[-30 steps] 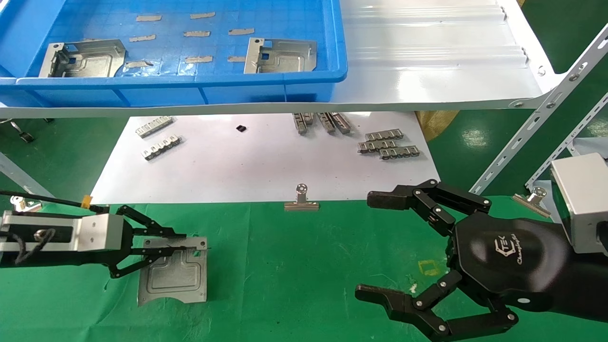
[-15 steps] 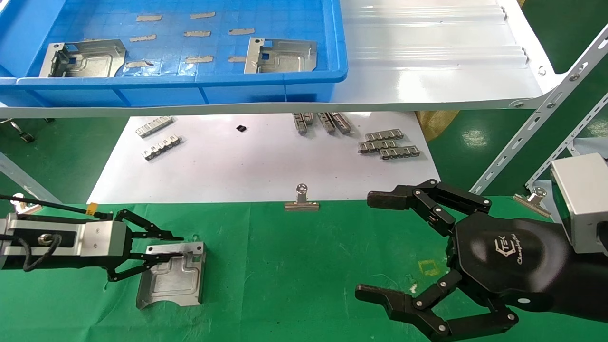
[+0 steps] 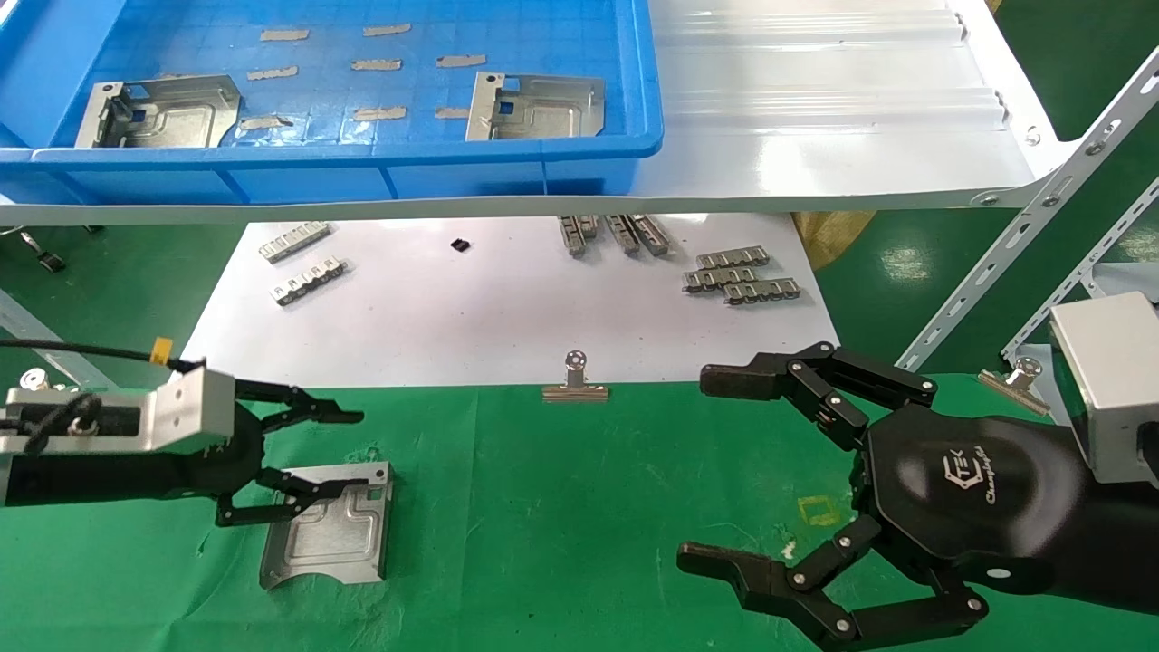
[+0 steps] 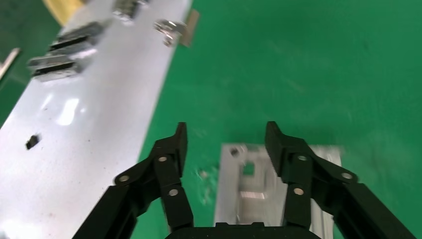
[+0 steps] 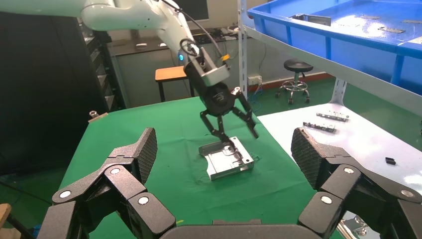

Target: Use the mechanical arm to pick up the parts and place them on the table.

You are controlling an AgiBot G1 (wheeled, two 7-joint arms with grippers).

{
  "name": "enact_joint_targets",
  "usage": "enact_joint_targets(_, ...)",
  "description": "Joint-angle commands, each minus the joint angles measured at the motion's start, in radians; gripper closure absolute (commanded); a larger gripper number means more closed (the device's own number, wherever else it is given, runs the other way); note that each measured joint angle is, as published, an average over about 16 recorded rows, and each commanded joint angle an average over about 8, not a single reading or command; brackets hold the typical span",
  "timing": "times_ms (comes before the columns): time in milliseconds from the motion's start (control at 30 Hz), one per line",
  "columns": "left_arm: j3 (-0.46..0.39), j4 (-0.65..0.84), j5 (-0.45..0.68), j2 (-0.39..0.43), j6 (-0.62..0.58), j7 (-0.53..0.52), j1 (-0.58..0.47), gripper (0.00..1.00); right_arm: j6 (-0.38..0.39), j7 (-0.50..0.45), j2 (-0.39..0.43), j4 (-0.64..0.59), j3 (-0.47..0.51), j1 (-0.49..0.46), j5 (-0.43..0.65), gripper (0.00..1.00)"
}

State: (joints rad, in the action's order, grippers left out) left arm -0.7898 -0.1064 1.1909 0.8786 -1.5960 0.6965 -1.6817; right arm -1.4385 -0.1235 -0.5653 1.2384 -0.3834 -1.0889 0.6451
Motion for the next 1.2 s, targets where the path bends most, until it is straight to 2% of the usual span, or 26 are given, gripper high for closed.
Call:
enact_joint_targets(33,0.005,0.005,-0.020,0.001,-0.001,-0.041,0.008,0.00,0.000,0.000,0.000,0.000,0.000,0.000,0.000,0.00)
enact_joint_targets(500,0.022,-0.026,-0.038,-0.007,0.001,-0.066,0.028,0.00,0.000,0.000,0.000,0.000,0.000,0.000,0.000,0.00)
enact_joint_targets(1200,0.192,-0.426,-0.185,-0.098,0.036,-0.351,0.230,0.00,0.000,0.000,0.000,0.000,0.000,0.000,0.000,0.00)
